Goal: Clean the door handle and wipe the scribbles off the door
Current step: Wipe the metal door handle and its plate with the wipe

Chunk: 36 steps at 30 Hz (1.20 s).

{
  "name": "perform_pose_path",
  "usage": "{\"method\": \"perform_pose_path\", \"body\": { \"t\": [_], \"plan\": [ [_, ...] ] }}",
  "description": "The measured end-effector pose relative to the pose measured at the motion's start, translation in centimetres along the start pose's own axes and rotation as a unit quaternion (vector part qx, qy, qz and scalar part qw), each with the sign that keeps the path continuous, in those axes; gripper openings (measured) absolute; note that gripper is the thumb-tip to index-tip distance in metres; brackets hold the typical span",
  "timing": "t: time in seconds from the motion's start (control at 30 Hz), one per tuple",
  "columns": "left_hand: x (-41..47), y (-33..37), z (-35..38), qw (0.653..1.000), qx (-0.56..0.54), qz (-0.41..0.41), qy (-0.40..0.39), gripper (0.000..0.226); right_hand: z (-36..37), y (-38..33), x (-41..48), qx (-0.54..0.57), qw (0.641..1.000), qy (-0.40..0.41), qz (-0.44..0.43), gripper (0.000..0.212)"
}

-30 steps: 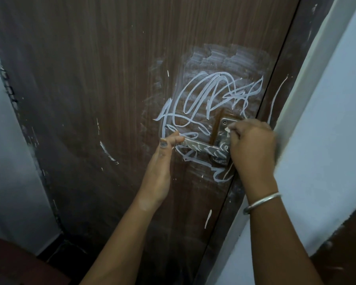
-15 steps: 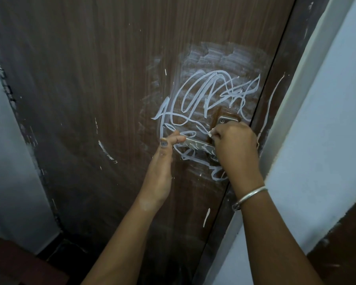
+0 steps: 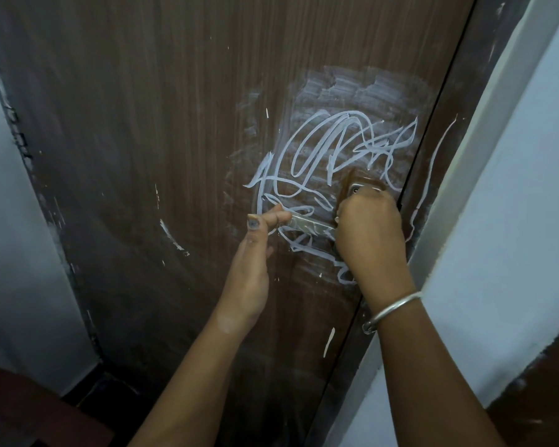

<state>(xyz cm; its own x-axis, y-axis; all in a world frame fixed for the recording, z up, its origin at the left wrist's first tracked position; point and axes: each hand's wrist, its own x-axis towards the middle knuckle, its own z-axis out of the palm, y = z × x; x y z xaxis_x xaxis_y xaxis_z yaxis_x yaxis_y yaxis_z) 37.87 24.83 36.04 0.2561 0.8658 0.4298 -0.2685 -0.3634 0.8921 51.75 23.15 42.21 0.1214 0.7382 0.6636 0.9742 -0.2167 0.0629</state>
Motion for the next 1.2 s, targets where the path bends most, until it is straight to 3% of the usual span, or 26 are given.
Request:
{"method": "perform_pose_path", "body": {
  "t": [0.1, 0.27, 0.43, 0.53, 0.63, 0.7, 0.93, 1.2],
  "plan": [
    [-0.1, 0.0, -0.2, 1.0, 0.001, 0.006, -0.003, 0.078, 0.2, -0.5, -0.4, -0.019, 0.999, 0.018, 0.026, 0.027],
    [0.2, -0.2, -0.3, 1.0, 0.003, -0.005, 0.011, 0.062, 0.6, -1.6, -0.2, -0.009, 1.0, 0.011, -0.002, 0.024],
    [0.0, -0.2, -0.3, 1.0, -0.009, -0.002, -0.007, 0.077, 0.9, 0.6, -1.0, 0.089, 0.988, 0.088, 0.094, 0.022],
    [-0.2, -0.2, -0.4, 1.0, -0.014, -0.005, -0.011, 0.081, 1.9, 1.5, -1.9, 0.198, 0.956, 0.161, 0.146, 0.031],
    [-0.2, -0.3, -0.2, 1.0, -0.014, -0.004, -0.015, 0.086, 3.0, 1.5, -2.6, 0.325, 0.891, 0.23, 0.216, 0.026],
    [-0.1, -0.3, 0.0, 1.0, -0.015, -0.007, -0.013, 0.088, 4.0, 1.7, -3.1, 0.358, 0.87, 0.246, 0.234, 0.023],
    [0.0, -0.8, 0.4, 1.0, -0.01, -0.019, -0.002, 0.059, 6.3, 1.6, -5.2, 0.346, 0.878, 0.245, 0.221, 0.023],
    [-0.2, -0.9, 0.1, 1.0, -0.015, 0.0, -0.011, 0.088, 5.8, 2.0, -3.9, 0.335, 0.891, 0.281, 0.126, 0.023]
  ]
}}
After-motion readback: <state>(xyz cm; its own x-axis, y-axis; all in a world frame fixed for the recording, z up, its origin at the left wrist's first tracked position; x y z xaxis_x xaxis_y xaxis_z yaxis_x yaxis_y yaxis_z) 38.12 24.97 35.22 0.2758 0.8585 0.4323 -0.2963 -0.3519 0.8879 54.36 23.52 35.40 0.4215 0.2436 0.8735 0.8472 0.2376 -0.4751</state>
